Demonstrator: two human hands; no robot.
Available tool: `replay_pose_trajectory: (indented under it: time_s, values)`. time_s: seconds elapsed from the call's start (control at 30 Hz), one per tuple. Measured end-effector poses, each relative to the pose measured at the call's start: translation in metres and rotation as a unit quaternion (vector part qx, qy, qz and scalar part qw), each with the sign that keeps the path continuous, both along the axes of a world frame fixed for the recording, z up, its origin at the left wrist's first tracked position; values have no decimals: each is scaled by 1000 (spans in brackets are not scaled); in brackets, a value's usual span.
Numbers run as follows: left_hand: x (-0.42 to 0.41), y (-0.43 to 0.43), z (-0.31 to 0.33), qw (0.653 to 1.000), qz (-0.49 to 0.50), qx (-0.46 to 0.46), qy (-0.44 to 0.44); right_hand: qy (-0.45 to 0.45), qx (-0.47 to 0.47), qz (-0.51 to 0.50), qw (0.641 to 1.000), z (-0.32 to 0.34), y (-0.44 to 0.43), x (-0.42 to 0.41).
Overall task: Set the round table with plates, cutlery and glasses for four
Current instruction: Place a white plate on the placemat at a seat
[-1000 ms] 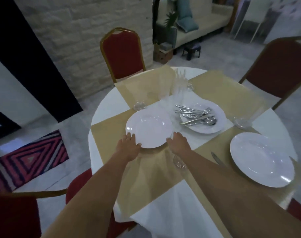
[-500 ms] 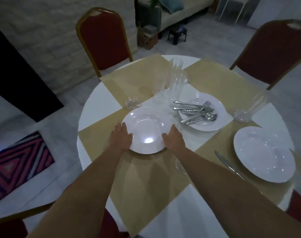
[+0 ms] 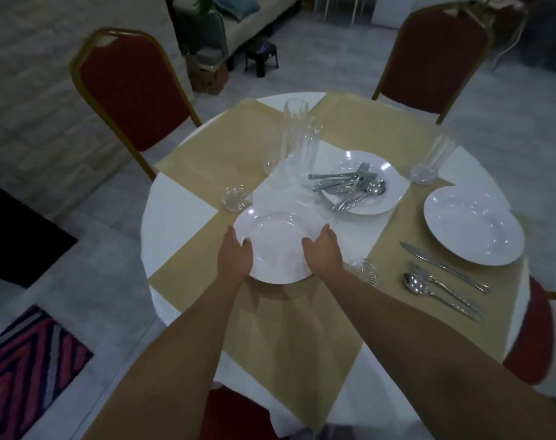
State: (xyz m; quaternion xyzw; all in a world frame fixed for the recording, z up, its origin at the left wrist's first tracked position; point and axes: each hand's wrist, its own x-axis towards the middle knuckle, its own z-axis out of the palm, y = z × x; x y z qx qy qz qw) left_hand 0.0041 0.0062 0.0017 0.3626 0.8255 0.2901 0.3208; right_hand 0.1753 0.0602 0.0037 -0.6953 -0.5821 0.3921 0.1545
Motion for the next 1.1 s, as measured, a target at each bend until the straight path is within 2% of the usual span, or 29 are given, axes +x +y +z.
replay_pose_trajectory:
  time_s: [0.2,0.4,0.73,1.1]
  values:
    - [1,-15,7,998,-18,54,-9,13,22,-54,998,12,-37,2]
    - [18,-48,8,998,-11,68,-7,2,41,-99,994,5,-86,2]
    - [23,-93,-13,999,-38,17,17,30,24,-143,989,-14,-146,6]
    - [11,-90,-15,998,-66,-11,4,50,8,-121,991,-22,-162,19]
